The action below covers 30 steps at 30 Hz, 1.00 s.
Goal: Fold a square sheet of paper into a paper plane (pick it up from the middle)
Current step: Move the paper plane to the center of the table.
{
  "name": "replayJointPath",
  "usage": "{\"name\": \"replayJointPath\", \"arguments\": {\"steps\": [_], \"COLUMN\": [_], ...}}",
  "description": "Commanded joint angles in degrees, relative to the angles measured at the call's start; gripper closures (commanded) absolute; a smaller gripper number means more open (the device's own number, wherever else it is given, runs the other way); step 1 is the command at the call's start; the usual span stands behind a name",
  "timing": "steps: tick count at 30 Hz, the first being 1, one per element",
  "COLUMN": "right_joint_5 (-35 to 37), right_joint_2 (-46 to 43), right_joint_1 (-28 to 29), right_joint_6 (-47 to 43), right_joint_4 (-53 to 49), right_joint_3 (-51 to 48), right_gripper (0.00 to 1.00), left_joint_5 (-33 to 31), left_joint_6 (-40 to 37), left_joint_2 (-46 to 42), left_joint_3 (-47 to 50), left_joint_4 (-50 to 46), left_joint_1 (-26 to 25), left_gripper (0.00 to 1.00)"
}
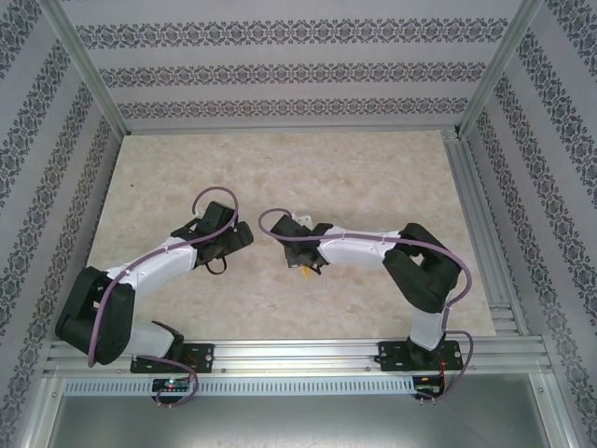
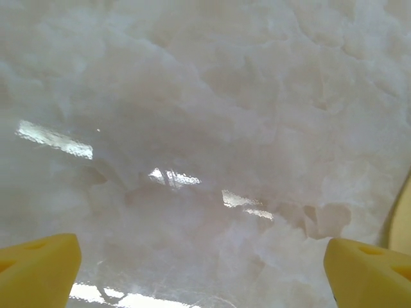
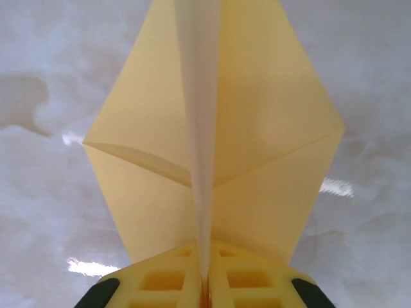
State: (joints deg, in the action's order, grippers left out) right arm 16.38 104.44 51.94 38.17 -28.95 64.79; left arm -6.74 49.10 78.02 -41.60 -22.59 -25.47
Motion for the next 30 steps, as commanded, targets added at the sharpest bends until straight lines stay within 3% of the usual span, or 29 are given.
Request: {"name": "replayJointPath", "arguments": {"steps": [1, 14, 30], "right_joint_5": [1.2, -5.3, -7.2], "right_joint_2": [-4.1, 7.4, 16.1], "right_joint_1": [-3.4, -16.8, -17.5], "right_joint_6": [-2.9, -15.2, -13.2], "right_joint_4": [-0.4, 3.4, -0.6], "right_joint_3": [1.7, 12.9, 19.0], "right_gripper": [0.90, 0.92, 0.80], "left_joint_5": [-2.0, -4.0, -6.4], "left_joint_6": [-2.0, -4.6, -5.7], "left_joint_2": [-2.3, -4.8, -5.1], "left_joint_3": [-1.9, -2.9, -5.5], "left_joint_4": [-2.9, -5.7, -8.6], "left_joint_1": [0.9, 1.3, 1.3], "left_gripper": [0.00, 0.00, 0.00]}}
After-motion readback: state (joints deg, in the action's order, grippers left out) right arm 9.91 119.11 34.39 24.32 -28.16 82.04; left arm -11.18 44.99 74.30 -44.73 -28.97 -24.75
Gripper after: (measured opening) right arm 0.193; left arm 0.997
